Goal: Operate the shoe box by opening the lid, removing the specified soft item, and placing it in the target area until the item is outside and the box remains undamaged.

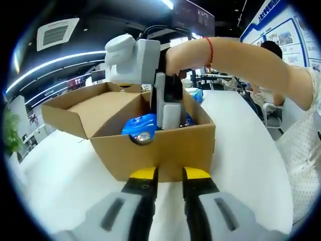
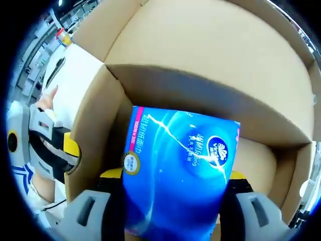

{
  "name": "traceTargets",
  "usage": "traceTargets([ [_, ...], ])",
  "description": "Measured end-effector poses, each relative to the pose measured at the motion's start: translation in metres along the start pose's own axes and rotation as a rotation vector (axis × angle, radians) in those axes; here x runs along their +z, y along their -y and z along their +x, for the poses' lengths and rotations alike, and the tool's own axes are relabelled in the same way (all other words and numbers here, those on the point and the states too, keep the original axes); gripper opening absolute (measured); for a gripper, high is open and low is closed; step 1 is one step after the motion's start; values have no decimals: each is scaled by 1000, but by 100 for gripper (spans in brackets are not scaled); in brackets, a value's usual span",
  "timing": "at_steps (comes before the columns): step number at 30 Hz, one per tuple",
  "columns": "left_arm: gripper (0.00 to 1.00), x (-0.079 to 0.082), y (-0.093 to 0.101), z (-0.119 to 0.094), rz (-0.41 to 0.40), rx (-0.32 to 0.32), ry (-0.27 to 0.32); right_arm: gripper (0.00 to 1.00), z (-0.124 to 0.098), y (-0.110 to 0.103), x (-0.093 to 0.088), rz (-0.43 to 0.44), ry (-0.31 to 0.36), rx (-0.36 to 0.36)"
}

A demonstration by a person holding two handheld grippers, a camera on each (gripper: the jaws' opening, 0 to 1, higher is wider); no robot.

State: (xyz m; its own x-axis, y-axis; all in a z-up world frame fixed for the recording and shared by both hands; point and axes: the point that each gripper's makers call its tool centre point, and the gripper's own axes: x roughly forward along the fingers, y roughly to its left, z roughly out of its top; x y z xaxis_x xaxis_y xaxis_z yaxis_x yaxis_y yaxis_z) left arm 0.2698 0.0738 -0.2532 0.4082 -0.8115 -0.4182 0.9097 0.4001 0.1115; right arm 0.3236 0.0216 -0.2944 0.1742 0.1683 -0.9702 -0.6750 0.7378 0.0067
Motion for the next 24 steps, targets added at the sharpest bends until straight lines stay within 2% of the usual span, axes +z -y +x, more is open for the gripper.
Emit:
traceTargets([
  [9, 19, -2, -1, 0, 5, 0, -14, 74, -7, 1, 0, 5, 9, 9],
  [11, 19, 1, -5, -4, -3, 12, -2, 74, -7, 2, 0, 2, 13, 5],
  [12, 20, 5, -7, -8, -14, 22, 15, 74, -7, 2, -1, 5, 11, 8],
  [15, 20, 26, -16, -22, -55, 54, 121, 74, -5, 3, -3, 5, 1, 11],
  [17, 20, 45, -11, -32, -62, 40, 210, 74, -4, 3, -4, 0, -1, 10],
  [19, 20, 67, 6, -38, -34, -7, 300, 74, -5, 3, -4, -3, 3, 13],
  [22, 20, 84, 30, -37, 19, -61, 356, 74, -5, 3, -4, 0, 4, 17],
  [24, 20, 85, 44, -29, 41, -78, 335, 74, -5, 3, -4, 3, 2, 18],
])
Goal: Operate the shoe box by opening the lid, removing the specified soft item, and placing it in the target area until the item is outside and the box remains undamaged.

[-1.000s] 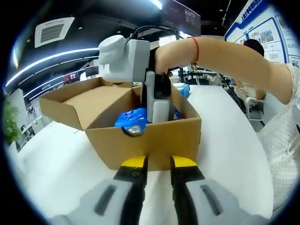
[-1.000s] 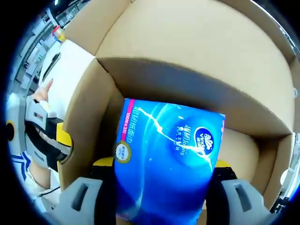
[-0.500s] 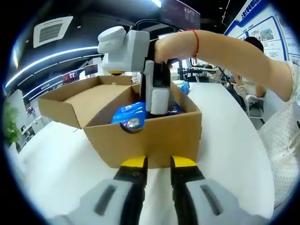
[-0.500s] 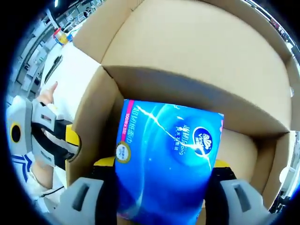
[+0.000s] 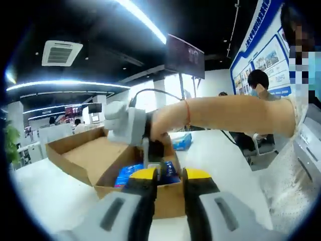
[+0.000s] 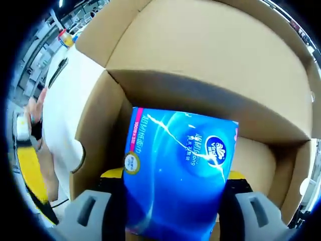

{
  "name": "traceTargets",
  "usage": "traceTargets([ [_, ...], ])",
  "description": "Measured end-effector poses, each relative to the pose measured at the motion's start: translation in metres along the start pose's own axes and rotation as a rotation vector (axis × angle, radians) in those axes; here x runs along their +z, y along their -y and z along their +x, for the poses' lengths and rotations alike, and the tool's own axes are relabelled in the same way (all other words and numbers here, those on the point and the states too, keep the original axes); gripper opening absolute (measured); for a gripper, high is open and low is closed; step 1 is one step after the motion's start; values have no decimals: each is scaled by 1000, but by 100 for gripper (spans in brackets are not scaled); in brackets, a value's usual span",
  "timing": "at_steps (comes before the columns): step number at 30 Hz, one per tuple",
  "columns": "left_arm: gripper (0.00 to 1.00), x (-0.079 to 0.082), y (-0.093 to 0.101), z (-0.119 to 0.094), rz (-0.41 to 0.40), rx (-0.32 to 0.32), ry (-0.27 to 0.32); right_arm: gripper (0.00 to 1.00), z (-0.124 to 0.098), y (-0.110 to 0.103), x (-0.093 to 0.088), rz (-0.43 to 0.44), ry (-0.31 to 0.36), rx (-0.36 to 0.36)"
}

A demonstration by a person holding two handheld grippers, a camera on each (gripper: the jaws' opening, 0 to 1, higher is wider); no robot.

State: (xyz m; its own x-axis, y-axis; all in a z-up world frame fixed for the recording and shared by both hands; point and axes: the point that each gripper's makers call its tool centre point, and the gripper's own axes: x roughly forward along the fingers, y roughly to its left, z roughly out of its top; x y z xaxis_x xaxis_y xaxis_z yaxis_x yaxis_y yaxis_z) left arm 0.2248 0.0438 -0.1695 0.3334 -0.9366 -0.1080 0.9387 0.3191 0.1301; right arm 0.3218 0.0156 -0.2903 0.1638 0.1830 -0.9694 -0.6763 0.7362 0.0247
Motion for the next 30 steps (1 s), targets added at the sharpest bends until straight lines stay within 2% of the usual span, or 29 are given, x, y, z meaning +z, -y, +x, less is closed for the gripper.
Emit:
traceTargets([
  [2, 19, -11, 6, 8, 29, -8, -64, 74, 0, 0, -1, 1, -5, 0],
  [4, 17, -23, 11, 15, 18, -25, -113, 74, 1, 0, -2, -1, -7, 0],
  [7, 11, -22, 7, 15, 14, 7, -110, 74, 3, 0, -3, -1, -10, 1],
  [15, 8, -22, 11, 15, 41, 10, -116, 73, 3, -1, -1, -9, -9, -4],
  [30, 8, -23, 11, 15, 46, 10, -113, 73, -29, 3, 9, -12, 17, -34],
])
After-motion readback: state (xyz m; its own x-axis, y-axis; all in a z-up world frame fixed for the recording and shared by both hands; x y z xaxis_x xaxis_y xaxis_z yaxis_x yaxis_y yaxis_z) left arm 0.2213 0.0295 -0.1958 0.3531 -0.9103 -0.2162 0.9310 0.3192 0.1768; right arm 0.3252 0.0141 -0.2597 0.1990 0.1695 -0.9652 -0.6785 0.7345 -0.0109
